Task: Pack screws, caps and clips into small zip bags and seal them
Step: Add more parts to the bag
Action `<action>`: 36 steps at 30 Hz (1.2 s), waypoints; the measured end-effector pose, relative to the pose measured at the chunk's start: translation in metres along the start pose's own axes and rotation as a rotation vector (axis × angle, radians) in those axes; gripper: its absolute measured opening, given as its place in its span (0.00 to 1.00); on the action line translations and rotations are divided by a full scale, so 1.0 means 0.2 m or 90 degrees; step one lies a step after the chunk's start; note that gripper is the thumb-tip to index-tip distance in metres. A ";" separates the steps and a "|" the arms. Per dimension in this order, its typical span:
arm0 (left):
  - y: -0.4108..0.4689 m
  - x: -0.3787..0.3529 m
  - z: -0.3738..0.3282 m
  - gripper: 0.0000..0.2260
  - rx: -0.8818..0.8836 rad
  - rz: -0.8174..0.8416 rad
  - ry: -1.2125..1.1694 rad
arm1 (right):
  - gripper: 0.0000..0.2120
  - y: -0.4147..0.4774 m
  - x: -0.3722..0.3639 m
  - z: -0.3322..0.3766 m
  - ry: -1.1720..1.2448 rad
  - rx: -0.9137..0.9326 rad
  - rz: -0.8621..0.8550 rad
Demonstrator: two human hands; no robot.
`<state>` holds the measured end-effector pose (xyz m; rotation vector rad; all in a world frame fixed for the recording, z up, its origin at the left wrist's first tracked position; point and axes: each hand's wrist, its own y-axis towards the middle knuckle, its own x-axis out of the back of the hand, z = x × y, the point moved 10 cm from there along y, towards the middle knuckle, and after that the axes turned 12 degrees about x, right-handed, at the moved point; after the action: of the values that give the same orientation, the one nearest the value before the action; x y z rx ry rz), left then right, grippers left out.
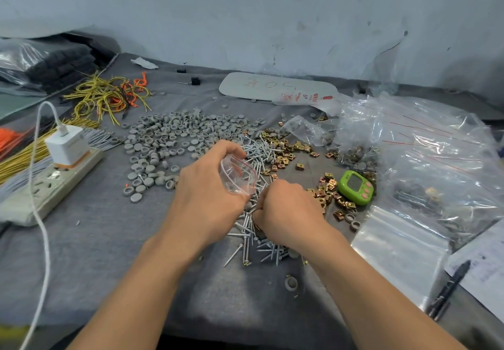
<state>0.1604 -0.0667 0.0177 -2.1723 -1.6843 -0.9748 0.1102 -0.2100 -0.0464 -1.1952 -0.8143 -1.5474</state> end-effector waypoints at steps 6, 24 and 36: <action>0.00 0.00 0.01 0.22 0.010 -0.002 0.025 | 0.04 0.00 0.00 -0.02 0.095 0.032 0.002; -0.03 -0.11 -0.04 0.21 -0.036 0.051 0.093 | 0.05 -0.13 0.08 0.11 1.226 0.121 0.134; -0.06 -0.15 -0.08 0.23 -0.056 0.122 0.075 | 0.15 -0.09 0.16 0.04 0.831 0.130 -0.148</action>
<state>0.1407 -0.0948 0.0081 -2.2335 -1.3777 -1.1179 0.0949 -0.2068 -0.0135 0.1940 -0.1886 -1.9236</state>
